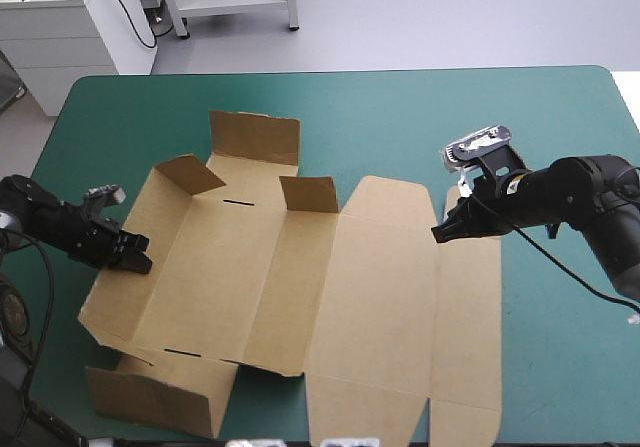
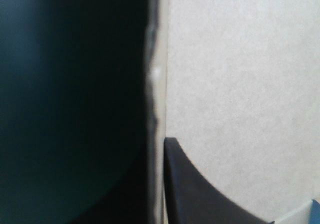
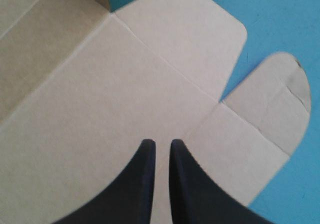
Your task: Fold the box
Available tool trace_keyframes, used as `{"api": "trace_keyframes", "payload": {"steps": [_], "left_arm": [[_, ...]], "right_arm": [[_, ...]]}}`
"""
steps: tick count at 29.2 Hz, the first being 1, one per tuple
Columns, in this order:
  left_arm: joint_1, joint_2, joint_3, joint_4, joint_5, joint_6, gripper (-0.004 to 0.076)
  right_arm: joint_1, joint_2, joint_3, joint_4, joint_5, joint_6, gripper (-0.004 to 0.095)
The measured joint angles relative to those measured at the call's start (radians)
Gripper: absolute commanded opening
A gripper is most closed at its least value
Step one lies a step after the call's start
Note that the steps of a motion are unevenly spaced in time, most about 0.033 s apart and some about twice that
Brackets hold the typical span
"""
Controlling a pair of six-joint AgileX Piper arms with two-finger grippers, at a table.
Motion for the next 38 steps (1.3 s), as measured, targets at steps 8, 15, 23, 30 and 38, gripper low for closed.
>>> {"api": "trace_keyframes", "payload": {"steps": [8, 15, 23, 30, 38], "left_arm": [[-0.120, -0.069, -0.275, 0.089, -0.021, 0.102, -0.0008], [-0.355, -0.072, -0.419, 0.232, -0.115, 0.151, -0.0008], [-0.624, -0.072, -0.450, 0.428, -0.341, 0.164, -0.0008], [-0.837, -0.072, -0.450, 0.646, -0.537, 0.172, -0.0008], [-0.990, -0.071, -0.450, 0.774, -0.619, 0.175, -0.0008]], "right_arm": [[0.000, 0.000, 0.000, 0.017, 0.000, 0.000, 0.0087], [0.000, 0.000, 0.000, 0.019, 0.000, -0.001, 0.0087], [0.000, -0.042, 0.000, -0.030, -0.033, 0.064, 0.0087], [0.000, -0.138, 0.000, -0.123, -0.042, 0.144, 0.0087], [0.000, -0.211, 0.000, -0.167, -0.034, 0.214, 0.0087]]}}
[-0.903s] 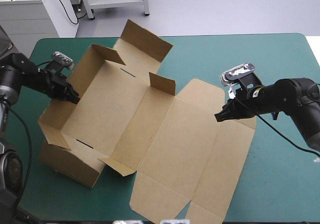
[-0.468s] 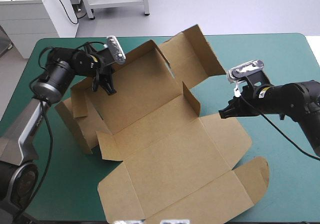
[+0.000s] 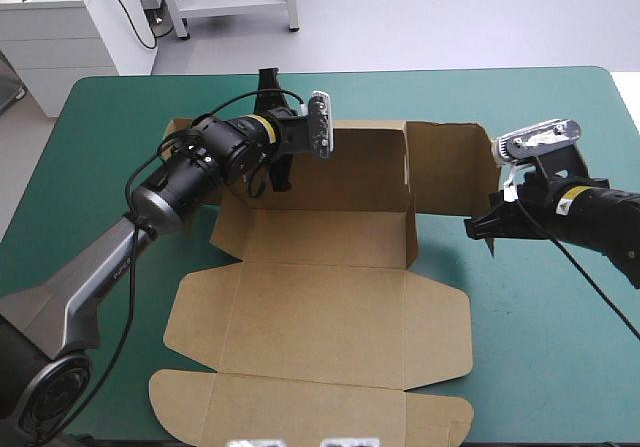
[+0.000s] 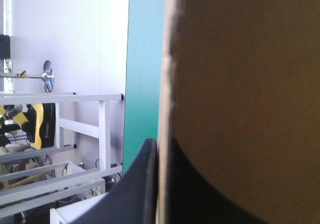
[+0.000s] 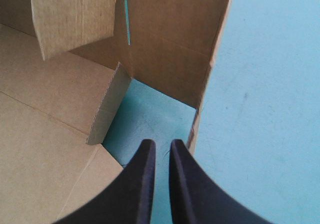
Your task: Fold the box
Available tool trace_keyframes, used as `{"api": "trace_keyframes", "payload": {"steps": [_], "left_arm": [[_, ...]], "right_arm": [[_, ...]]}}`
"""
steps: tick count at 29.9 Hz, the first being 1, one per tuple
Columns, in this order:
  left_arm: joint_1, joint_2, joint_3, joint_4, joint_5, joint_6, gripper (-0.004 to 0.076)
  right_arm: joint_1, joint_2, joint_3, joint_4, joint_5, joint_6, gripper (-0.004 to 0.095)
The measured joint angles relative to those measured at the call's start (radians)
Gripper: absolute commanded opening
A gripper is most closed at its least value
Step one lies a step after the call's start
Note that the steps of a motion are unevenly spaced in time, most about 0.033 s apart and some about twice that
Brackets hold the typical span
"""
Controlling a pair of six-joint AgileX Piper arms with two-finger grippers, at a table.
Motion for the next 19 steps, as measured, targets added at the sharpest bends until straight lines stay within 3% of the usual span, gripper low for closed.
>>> {"api": "trace_keyframes", "payload": {"steps": [5, 19], "left_arm": [[-0.080, 0.000, 0.000, 0.082, 0.001, -0.113, -0.0008], [-0.291, -0.010, 0.174, 0.938, 0.086, -0.894, -0.0008]], "right_arm": [[0.000, -0.017, 0.000, -0.006, 0.024, 0.024, 0.0087], [0.000, -0.037, 0.000, -0.049, 0.034, 0.096, 0.0087]]}}
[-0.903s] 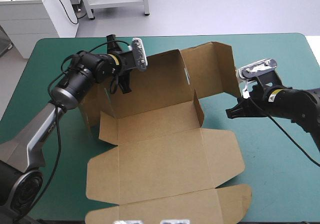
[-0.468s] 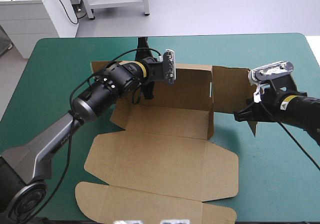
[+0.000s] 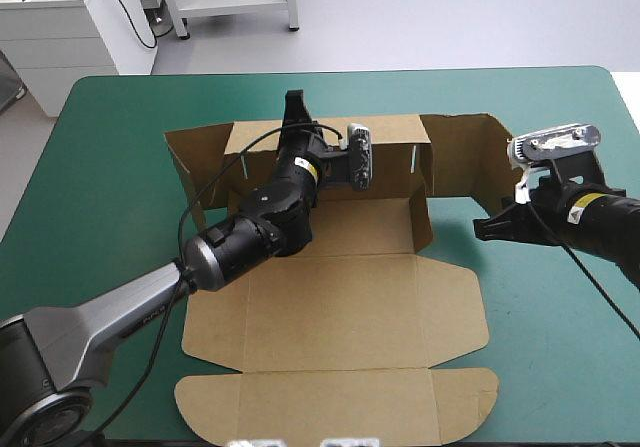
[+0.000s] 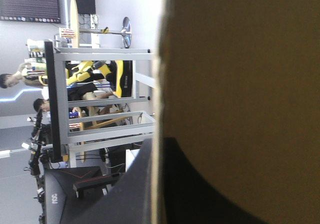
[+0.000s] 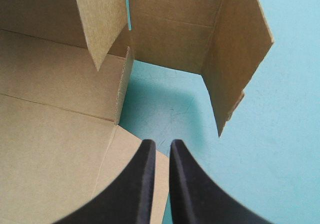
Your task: Fold the box
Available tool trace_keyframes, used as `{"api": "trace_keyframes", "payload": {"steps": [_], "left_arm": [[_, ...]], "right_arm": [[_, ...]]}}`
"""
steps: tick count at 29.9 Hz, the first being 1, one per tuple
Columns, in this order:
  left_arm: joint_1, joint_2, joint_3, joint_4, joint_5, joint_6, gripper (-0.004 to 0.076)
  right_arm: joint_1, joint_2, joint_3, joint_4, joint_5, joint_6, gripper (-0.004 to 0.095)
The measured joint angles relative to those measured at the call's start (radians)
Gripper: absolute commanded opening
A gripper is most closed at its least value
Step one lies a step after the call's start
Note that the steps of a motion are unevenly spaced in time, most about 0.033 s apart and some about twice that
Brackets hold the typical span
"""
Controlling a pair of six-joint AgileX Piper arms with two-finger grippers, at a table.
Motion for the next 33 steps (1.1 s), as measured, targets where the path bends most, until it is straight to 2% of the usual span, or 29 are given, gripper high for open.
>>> {"api": "trace_keyframes", "payload": {"steps": [5, 12, 16, 29, 33], "left_arm": [[-0.045, -0.011, 0.090, 0.144, 0.034, -0.146, -0.0008], [-0.148, -0.021, 0.205, 0.311, 0.162, -0.332, -0.0008], [-0.205, -0.033, 0.244, 0.372, 0.177, -0.421, -0.0008], [-0.220, -0.033, 0.259, 0.391, 0.171, -0.505, -0.0008], [-0.220, -0.023, 0.259, 0.390, 0.159, -0.505, -0.0008]], "right_arm": [[0.000, 0.000, 0.000, -0.001, 0.000, 0.021, 0.0087], [0.000, 0.000, 0.000, -0.002, -0.004, 0.021, 0.0087], [0.000, 0.000, 0.000, -0.002, -0.004, 0.021, 0.0087], [0.000, 0.000, 0.000, 0.000, -0.006, 0.064, 0.0087], [0.000, 0.000, 0.000, -0.002, -0.046, 0.093, 0.0087]]}}
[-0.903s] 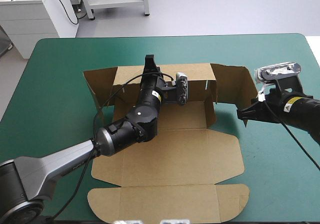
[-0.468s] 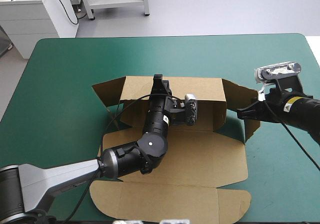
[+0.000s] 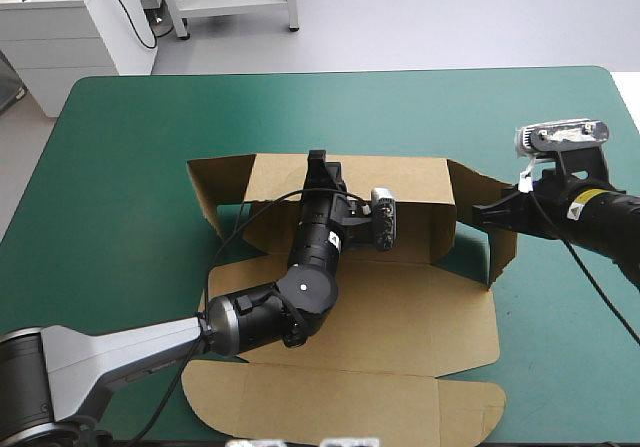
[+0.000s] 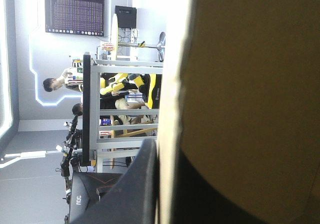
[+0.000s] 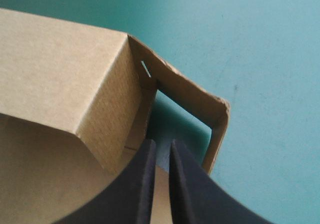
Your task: Fold the box
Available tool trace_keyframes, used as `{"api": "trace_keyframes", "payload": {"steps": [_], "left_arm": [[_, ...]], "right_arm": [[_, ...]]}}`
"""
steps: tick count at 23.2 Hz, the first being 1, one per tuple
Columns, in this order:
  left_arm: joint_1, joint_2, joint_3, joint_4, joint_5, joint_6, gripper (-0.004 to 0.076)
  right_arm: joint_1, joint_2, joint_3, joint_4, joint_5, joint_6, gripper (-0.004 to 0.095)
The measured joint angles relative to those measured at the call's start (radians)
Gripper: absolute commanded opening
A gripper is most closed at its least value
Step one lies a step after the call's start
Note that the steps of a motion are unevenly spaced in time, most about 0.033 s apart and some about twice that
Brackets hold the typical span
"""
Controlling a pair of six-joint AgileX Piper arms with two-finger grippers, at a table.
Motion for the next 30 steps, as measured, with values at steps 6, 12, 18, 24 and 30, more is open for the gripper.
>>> {"api": "trace_keyframes", "payload": {"steps": [6, 12, 18, 24, 30], "left_arm": [[0.000, 0.025, 0.000, -0.006, 0.006, 0.000, -0.0008], [0.000, 0.025, 0.000, -0.007, 0.007, 0.000, -0.0008], [0.000, 0.025, 0.000, -0.007, 0.007, 0.009, -0.0008], [0.000, 0.025, 0.000, -0.007, 0.010, 0.011, -0.0008], [0.000, 0.025, 0.000, -0.007, 0.010, 0.011, -0.0008]], "right_arm": [[0.000, 0.000, 0.000, 0.000, -0.055, 0.029, 0.0087], [0.000, 0.004, 0.000, 0.000, -0.085, 0.054, 0.0087], [0.000, 0.123, 0.000, -0.025, -0.137, 0.101, 0.0087], [-0.082, 0.284, -0.130, 0.006, -0.156, 0.098, -0.0021], [-0.151, 0.431, -0.250, 0.132, -0.062, -0.027, -0.0020]]}}
